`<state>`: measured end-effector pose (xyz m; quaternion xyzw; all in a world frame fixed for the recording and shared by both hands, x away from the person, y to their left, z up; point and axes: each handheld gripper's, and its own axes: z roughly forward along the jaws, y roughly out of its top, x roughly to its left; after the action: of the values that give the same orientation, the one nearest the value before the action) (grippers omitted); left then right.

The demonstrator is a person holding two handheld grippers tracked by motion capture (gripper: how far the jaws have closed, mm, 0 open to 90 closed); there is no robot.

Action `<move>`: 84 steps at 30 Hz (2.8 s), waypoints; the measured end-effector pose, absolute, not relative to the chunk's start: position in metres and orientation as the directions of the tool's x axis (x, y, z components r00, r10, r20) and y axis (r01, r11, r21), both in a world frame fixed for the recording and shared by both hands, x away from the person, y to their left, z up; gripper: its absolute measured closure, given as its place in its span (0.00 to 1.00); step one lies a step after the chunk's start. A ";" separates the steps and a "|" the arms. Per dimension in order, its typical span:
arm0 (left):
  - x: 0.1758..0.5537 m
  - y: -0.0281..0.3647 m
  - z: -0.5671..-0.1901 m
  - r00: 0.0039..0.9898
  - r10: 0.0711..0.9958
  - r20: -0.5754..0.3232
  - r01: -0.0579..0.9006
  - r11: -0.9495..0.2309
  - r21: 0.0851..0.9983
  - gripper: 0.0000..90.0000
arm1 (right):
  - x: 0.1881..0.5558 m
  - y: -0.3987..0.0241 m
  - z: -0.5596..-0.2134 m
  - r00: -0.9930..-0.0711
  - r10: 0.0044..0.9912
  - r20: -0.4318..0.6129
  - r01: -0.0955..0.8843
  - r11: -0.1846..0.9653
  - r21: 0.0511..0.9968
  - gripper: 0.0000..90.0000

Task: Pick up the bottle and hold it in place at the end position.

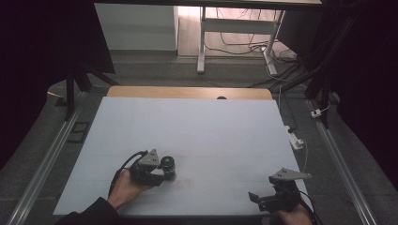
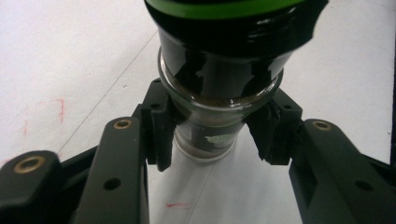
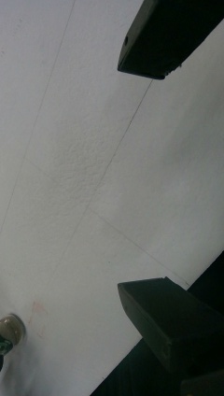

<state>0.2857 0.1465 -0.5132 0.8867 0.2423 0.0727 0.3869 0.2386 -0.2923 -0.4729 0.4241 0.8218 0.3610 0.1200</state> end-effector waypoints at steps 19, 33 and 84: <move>0.298 0.141 -0.494 0.856 0.516 -0.036 0.373 -0.569 0.732 0.60 | 0.239 -0.292 -0.473 -0.610 0.785 0.112 0.615 0.379 0.692 0.00; 0.329 0.127 -0.480 0.852 0.523 -0.025 0.364 -0.558 0.746 0.60 | 0.239 -0.293 -0.473 -0.610 0.784 0.118 0.617 0.376 0.691 0.00; 0.429 0.089 -0.507 0.834 0.551 0.001 0.375 -0.568 0.733 0.60 | 0.239 -0.294 -0.474 -0.612 0.781 0.123 0.618 0.376 0.690 0.00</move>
<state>0.4293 0.0886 -0.5070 0.8778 0.2637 0.1153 0.3828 0.2393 -0.2938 -0.4735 0.4257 0.8219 0.3614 0.1126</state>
